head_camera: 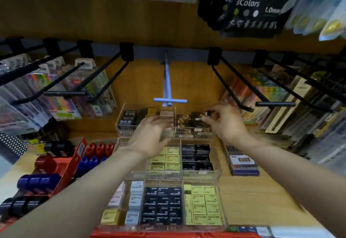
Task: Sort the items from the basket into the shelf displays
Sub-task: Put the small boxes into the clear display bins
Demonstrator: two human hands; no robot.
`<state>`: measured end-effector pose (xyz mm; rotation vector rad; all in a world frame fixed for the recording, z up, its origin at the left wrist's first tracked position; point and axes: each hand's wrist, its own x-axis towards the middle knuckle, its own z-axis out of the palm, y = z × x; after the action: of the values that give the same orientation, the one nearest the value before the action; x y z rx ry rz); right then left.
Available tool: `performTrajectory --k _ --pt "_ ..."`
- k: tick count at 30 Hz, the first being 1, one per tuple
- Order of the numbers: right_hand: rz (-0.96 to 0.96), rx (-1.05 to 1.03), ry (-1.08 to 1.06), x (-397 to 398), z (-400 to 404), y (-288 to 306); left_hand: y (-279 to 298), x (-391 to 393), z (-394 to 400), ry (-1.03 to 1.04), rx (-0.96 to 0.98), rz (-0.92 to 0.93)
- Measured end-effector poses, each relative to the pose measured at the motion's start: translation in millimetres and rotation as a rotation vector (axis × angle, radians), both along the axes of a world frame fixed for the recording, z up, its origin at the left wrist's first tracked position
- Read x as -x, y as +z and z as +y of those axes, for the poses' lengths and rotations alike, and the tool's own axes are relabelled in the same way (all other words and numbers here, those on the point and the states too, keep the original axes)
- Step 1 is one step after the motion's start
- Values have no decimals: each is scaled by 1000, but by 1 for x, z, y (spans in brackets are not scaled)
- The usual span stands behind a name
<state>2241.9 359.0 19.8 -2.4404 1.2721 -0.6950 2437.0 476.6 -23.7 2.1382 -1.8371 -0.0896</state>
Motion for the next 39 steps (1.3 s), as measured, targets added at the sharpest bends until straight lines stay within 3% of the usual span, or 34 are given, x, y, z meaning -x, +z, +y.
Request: performTrajectory --k 11,15,20,26,28,30,34,36,39 --pt "147 -116 -146 -74 -21 -25 -16 -6 -5 12 96 82" --pt "41 -93 -76 -63 -14 -22 -16 -6 -6 5 75 68" --pt "423 -25 245 -39 3 -30 -15 -3 -5 24 71 76" --pt "606 -24 228 -49 5 -30 -13 -5 -5 24 46 60" --pt "584 -65 226 -48 9 -25 -7 -2 -2 6 -10 42" --pt "434 -33 220 -40 18 -19 5 6 10 -9 -24 46" --pt "136 154 326 10 93 -22 8 41 80 -128 106 -10" --pt "123 177 406 45 139 -39 -7 59 126 -193 52 14" --pt "292 -46 407 88 196 -70 -35 83 185 -296 -227 -24"
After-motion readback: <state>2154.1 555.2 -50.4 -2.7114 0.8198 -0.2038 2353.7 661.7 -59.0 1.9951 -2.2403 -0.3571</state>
